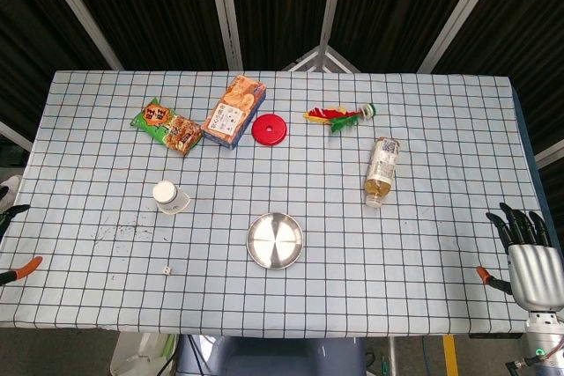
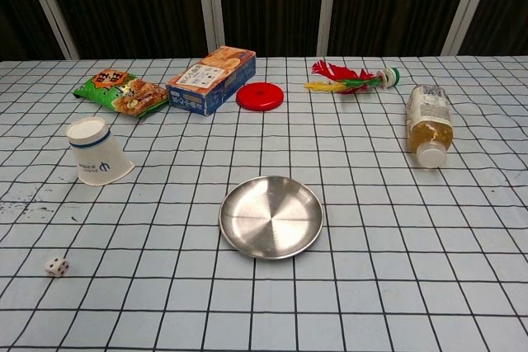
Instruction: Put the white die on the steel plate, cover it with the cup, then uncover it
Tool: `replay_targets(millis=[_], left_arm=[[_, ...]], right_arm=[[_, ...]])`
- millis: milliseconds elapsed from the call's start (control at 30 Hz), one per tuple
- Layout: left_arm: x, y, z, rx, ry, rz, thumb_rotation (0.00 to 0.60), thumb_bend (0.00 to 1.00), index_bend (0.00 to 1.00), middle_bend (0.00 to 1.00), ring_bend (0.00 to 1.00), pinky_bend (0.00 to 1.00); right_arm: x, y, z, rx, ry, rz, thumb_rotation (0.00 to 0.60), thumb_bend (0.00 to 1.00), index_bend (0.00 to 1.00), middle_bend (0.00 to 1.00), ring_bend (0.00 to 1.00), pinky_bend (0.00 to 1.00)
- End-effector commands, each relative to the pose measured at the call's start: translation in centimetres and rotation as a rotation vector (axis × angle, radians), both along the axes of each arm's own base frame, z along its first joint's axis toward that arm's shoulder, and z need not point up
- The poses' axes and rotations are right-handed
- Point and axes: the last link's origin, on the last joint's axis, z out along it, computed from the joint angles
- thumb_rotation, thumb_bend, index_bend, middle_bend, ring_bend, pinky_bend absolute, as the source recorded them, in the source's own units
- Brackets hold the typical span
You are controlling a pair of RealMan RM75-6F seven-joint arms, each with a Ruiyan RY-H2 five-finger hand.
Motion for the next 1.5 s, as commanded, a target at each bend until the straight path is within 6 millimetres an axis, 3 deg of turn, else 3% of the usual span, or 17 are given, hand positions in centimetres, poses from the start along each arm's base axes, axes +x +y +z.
replay_targets(millis=[33,233,333,533,733,1033,1500], left_arm=[[0.1,0.1,-0.3,-0.016,-0.004,-0.004,0.600,0.12,0.22,0.01,0.00,0.00],[0.8,0.3,-1.5,-0.087,-0.039,-0.044,0.600,0.12,0.24,0.09,0.00,0.00],[1.2,0.4,-2.8,-0.145,-0.034,-0.073,0.600,0.12,0.29,0.18,0.00,0.00],[3.0,0.9,-6.8,-0.263,-0.050,-0.150,0.600,0.12,0.35,0.30,0.02,0.00],[5.3,1.8,-10.5,-0.366,-0.050,-0.186,0.600,0.15,0.36,0.31,0.03,0.00],[8.5,3.0,-13.6,-0.460,0.003,-0.219,0.600,0.15,0.36,0.31,0.03,0.00],[9.0,3.7,-16.4,-0.526,0.095,-0.157,0.600,0.23,0.43,0.29,0.03,0.00]], right_arm=[[-0.1,0.0,0.1,0.000,0.000,-0.004,0.600,0.10,0.19,0.10,0.11,0.07],[-0.1,0.0,0.1,0.001,-0.002,-0.005,0.600,0.10,0.19,0.10,0.11,0.07],[-0.1,-0.1,0.1,0.001,-0.004,-0.006,0.600,0.10,0.19,0.10,0.11,0.07],[-0.2,0.0,0.2,-0.004,-0.013,-0.013,0.600,0.10,0.19,0.10,0.11,0.07],[-0.3,0.0,0.3,-0.009,-0.023,-0.013,0.600,0.10,0.19,0.10,0.11,0.07],[-0.5,0.0,0.8,-0.023,-0.038,-0.021,0.600,0.10,0.19,0.10,0.11,0.07],[-0.6,0.2,1.5,-0.050,-0.060,-0.023,0.600,0.10,0.19,0.10,0.11,0.07]])
